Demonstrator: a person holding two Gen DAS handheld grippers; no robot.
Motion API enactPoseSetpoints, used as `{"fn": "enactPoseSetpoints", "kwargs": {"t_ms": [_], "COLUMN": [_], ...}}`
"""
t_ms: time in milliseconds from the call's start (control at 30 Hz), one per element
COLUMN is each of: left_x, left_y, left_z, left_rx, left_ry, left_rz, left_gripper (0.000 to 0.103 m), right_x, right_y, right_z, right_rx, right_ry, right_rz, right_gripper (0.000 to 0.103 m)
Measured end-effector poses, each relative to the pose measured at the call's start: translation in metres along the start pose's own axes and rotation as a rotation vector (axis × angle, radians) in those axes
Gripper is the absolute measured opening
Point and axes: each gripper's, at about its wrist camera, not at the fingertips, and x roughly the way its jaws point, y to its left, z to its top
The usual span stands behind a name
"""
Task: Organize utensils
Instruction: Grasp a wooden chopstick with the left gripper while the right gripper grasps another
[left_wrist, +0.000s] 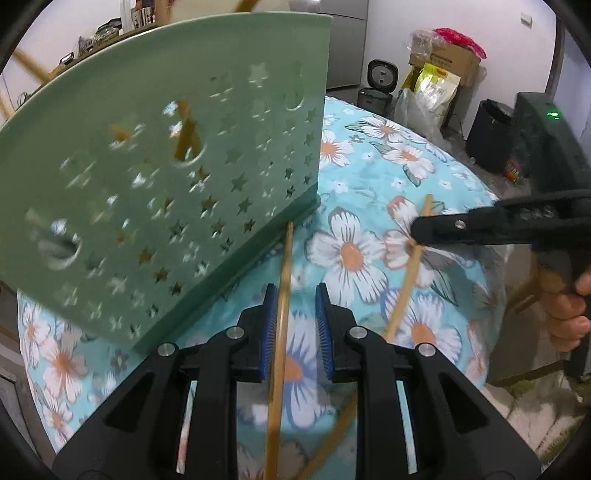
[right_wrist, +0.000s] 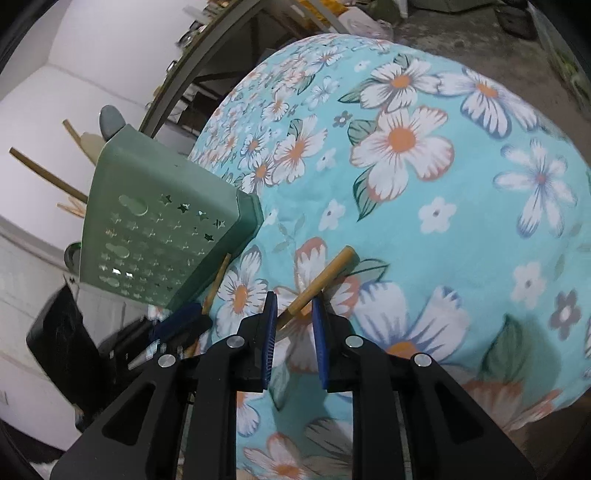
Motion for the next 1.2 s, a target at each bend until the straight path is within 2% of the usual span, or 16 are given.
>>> {"fn": "enactPoseSetpoints", "kwargs": {"t_ms": [167,267,533,800,1000,1200], "left_x": [0.016,0.022,0.001,0.006,0.023,0.022], "left_y": [-0.010,-0.014,-0.014,-0.019,-0.014,-0.008], "left_z": [0.010,0.009,-0.007,0.006,0.016,0.013], "left_rx": [0.039,0.045,-0.016,0.015,-0.028,-0.068], "left_ry": [0.001,0.006,0.037,0.051,0.063,0.038], "left_rz": [0.070,0.095,-0.001,-0.006,-0.023,-0.041], "left_gripper": [0.019,0.008,0.006,0.012,0.012,0.005], "right_x": [-0.008,-0.008,-0.019,-0.016,-0.012,-0.009], "right_y": [-0.010,-0.012,-0.016,-0.018,-0.024,-0.027], "right_z": [0.001,0.000,0.003,0.003,0.003,0.004], "right_rx": [-0.018,-0.017,-0.025,0.007,0.086,0.119], "right_ry": [0.012,0.012,-0.002,-0.013,-0.054,-0.084], "right_rz": [0.015,0.027,0.021,0.008,0.021,0.031], "right_gripper": [0.020,0.020,0.020,0.023,0.021,0.019]}}
